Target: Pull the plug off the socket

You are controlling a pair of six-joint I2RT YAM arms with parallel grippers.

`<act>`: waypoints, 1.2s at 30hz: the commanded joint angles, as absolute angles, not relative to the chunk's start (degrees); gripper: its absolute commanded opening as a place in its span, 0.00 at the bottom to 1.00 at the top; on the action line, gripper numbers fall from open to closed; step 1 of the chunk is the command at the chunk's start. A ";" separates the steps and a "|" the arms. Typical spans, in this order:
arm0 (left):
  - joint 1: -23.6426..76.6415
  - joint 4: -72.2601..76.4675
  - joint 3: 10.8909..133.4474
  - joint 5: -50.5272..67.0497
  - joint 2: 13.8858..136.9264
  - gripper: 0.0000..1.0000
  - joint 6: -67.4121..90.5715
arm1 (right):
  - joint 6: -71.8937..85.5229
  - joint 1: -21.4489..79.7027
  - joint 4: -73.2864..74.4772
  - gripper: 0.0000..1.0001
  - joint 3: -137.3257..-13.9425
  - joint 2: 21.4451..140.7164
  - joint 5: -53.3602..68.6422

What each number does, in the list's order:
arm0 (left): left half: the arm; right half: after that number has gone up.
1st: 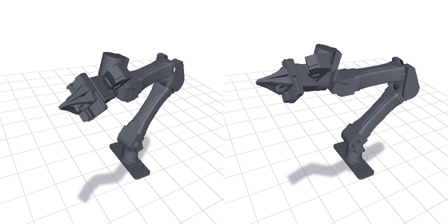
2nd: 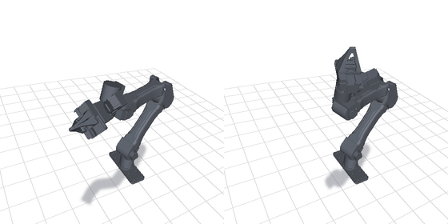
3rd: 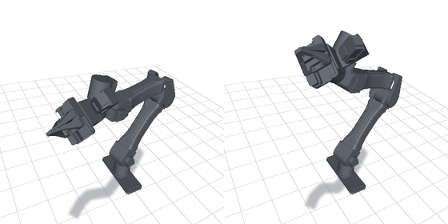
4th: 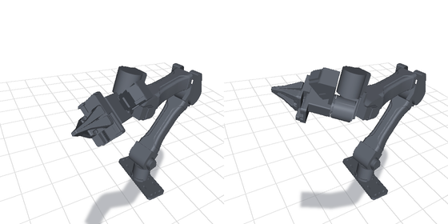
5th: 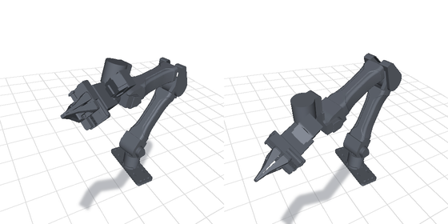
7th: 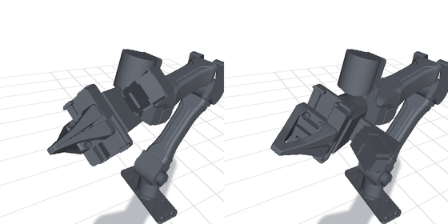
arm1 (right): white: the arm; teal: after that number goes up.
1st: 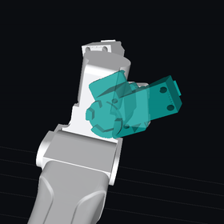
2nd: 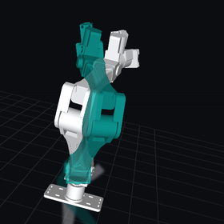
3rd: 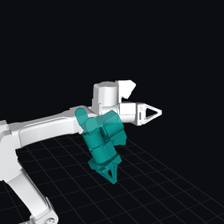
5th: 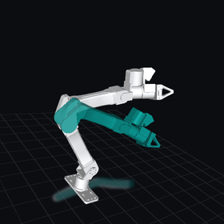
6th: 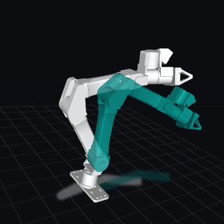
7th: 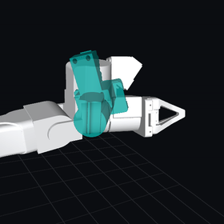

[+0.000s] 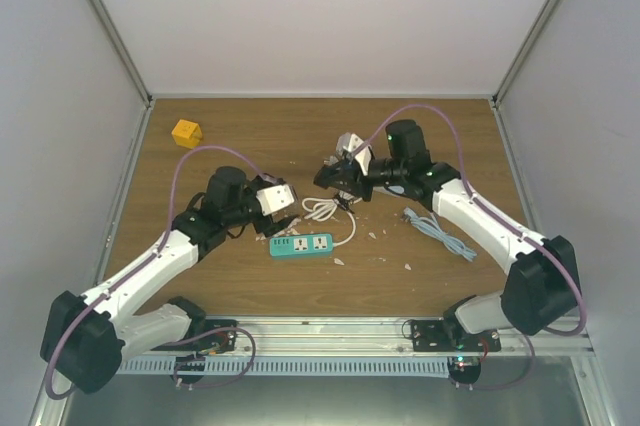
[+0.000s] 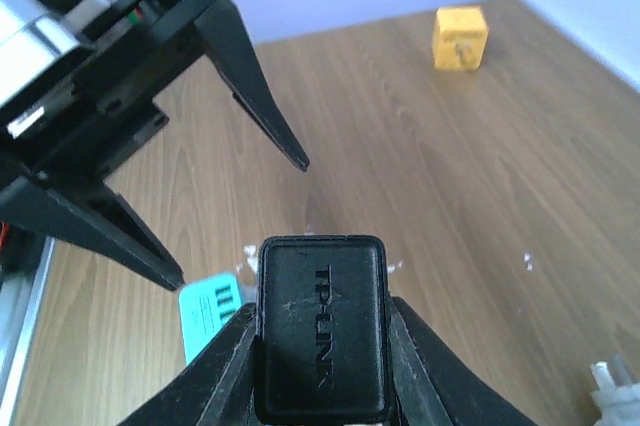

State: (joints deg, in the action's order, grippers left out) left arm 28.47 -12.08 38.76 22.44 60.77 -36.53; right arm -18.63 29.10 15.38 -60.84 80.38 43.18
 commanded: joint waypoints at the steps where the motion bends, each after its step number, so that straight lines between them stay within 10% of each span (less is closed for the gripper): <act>1: 28.68 -2.88 42.70 15.44 60.47 0.85 -30.21 | -6.68 27.21 7.94 0.07 -64.39 81.91 47.80; 25: 39.81 11.91 51.63 0.77 70.11 0.77 -29.54 | 19.60 25.92 -8.31 0.10 -64.82 85.52 50.38; 36: 39.90 11.73 54.36 0.74 72.86 0.57 -28.39 | 20.97 26.02 -10.14 0.10 -63.39 86.13 51.80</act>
State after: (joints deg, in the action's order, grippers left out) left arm 39.51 7.70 51.81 0.80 72.66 -29.10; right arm 19.62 26.33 -7.60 -64.29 85.45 50.17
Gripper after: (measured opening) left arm 0.624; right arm 0.279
